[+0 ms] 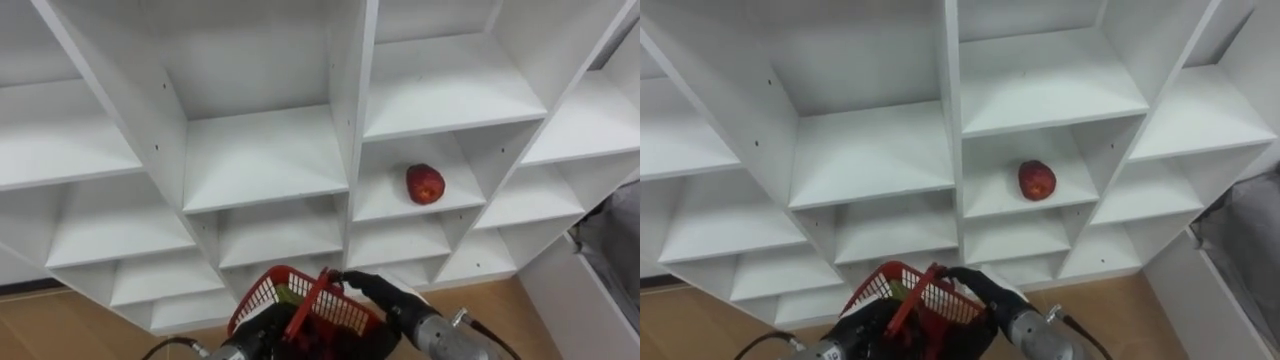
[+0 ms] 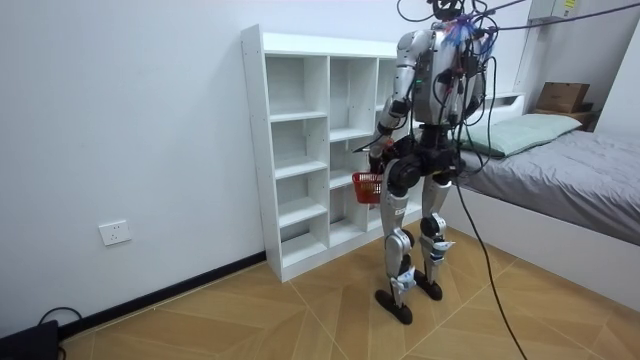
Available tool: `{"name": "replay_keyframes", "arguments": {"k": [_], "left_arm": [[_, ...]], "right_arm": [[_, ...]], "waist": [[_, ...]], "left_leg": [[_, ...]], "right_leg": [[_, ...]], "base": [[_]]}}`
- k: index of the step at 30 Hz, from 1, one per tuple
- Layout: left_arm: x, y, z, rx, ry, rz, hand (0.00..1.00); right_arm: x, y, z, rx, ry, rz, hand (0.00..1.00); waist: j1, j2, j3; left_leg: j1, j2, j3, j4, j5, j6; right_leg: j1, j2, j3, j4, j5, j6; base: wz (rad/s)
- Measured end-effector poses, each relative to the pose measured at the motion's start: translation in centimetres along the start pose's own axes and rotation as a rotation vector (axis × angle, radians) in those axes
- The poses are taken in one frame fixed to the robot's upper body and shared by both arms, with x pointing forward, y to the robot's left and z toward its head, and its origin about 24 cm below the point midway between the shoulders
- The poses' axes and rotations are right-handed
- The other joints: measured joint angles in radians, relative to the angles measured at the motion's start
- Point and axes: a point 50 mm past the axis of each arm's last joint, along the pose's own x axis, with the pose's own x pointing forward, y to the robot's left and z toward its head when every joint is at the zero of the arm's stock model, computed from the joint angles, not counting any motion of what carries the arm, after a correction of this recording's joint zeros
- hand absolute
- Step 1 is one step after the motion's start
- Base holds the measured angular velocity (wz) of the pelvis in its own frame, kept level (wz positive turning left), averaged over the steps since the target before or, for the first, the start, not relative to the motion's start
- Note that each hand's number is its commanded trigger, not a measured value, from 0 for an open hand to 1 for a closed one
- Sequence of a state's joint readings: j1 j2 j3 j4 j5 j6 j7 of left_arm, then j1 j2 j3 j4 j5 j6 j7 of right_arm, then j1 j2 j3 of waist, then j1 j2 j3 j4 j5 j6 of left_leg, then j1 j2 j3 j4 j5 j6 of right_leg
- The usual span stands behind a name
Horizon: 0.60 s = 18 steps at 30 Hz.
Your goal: Collect fruits from the closet
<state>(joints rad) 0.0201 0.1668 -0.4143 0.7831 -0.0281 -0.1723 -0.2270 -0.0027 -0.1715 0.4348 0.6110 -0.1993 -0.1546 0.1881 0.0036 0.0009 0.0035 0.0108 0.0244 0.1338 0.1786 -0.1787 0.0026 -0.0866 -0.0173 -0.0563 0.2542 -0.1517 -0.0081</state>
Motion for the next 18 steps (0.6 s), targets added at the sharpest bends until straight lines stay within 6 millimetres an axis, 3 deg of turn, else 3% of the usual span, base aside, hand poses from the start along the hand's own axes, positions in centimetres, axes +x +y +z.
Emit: {"name": "replay_keyframes", "arguments": {"k": [9, 18], "left_arm": [[-0.9, 0.5, -1.4, -0.051, 0.025, 0.05, 1.0], [-1.7, 0.8, -2.3, -0.082, 0.041, 0.091, 1.0]], "right_arm": [[-1.2, -2.1, 1.7, 0.049, -0.109, -0.159, 0.0], [-1.6, -3.3, 1.4, 0.097, -0.116, -0.251, 0.0]], "waist": [[-0.003, -0.006, 0.0059], [-0.001, -0.008, 0.0078]], "left_leg": [[0.037, 0.001, 0.004, -0.019, -0.002, -0.002], [0.055, 0.005, 0.018, -0.029, -0.004, -0.004]], "right_leg": [[0.034, 0.002, 0.003, -0.02, -0.001, 0.001], [0.047, 0.011, 0.023, -0.034, 0.003, 0.001]], "base": [[-0.02], [-0.05]]}}
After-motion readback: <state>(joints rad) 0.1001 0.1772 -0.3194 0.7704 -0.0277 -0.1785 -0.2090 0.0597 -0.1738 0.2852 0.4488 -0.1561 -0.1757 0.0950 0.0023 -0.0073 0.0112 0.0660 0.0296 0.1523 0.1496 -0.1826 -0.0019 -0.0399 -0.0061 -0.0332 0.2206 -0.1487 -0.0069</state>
